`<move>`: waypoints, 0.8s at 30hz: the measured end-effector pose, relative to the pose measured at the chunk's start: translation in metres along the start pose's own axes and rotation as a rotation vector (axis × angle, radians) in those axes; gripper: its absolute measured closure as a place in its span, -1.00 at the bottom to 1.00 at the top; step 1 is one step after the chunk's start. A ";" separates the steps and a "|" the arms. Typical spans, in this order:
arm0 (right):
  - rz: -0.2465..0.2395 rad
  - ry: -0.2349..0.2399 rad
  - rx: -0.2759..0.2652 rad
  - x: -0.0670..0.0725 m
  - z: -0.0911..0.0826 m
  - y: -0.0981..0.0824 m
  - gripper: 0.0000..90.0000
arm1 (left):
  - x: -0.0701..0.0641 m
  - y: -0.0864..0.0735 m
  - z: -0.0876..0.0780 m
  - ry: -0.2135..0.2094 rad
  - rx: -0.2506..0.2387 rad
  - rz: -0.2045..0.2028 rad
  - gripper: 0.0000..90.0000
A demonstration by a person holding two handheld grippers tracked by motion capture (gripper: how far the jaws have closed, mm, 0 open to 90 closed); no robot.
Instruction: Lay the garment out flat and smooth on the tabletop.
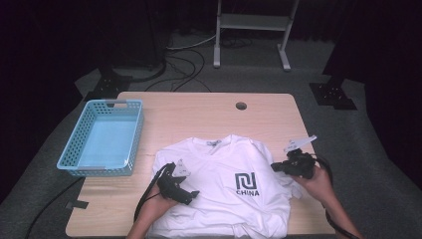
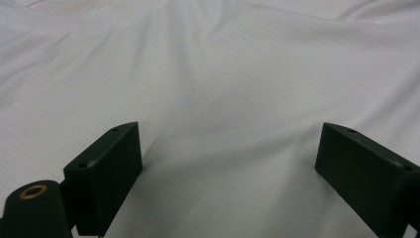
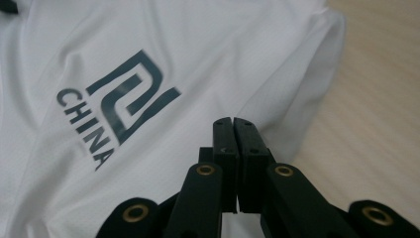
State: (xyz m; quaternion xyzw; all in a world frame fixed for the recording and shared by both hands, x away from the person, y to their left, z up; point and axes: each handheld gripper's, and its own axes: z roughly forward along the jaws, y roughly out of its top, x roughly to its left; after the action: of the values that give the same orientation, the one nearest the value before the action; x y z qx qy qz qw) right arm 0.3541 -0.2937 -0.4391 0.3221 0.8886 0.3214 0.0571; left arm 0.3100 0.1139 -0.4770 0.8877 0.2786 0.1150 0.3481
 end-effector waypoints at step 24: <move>0.063 -0.028 0.124 -0.023 -0.002 -0.008 0.62 | 0.001 -0.003 -0.001 -0.010 -0.017 0.000 -0.78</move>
State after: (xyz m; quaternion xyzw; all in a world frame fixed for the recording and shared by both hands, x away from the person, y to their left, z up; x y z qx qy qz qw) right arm 0.3676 -0.3135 -0.4452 0.3573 0.8953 0.2630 0.0392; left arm 0.3090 0.1163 -0.4783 0.8852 0.2760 0.1131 0.3571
